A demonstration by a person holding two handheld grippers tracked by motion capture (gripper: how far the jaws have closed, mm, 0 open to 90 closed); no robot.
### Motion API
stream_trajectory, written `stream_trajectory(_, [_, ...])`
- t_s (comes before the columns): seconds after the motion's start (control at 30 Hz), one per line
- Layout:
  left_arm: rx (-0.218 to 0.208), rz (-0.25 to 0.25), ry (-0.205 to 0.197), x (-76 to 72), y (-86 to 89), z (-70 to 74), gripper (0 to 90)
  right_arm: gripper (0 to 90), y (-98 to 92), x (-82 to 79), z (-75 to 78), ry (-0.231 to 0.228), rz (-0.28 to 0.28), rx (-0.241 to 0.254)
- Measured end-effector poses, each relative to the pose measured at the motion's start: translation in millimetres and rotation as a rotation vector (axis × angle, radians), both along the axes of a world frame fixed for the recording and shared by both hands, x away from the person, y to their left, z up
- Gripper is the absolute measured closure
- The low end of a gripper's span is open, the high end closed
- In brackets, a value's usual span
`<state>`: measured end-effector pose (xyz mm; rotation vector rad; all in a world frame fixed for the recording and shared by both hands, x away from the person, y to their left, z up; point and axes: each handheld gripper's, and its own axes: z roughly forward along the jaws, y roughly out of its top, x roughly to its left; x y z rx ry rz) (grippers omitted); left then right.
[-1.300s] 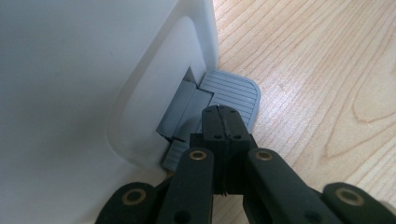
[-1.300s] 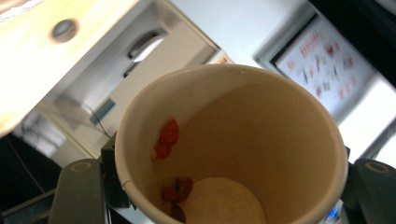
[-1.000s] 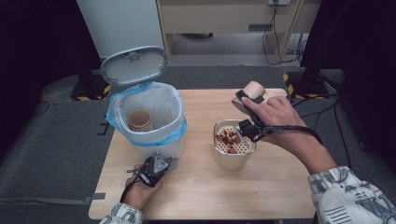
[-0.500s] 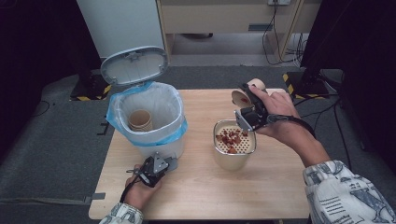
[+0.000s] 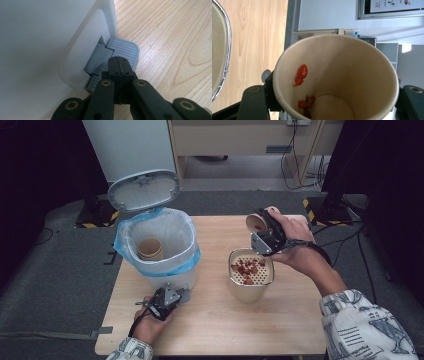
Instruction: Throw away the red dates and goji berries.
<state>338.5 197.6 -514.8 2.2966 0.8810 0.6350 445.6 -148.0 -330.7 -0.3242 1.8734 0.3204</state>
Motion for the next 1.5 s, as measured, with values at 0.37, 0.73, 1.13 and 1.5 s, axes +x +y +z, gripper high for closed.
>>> stream_trajectory(0.37, [0.000,0.000,0.000,0.0,0.1,0.0,89.9,28.6,1.5,3.4,3.7,0.067,0.003,0.126])
stream_trajectory(0.73, [-0.001,-0.001,0.000,0.1,0.1,-0.1,89.8,28.4,4.6,6.6,3.5,0.123,0.006,0.213])
stream_trajectory(1.13, [0.002,0.000,0.001,-0.1,0.0,0.2,89.8,28.4,4.0,8.9,9.6,0.186,0.015,0.354])
stream_trajectory(1.5, [0.000,-0.001,0.001,-0.1,0.1,0.2,89.8,28.4,10.1,10.1,13.9,0.253,0.033,0.464])
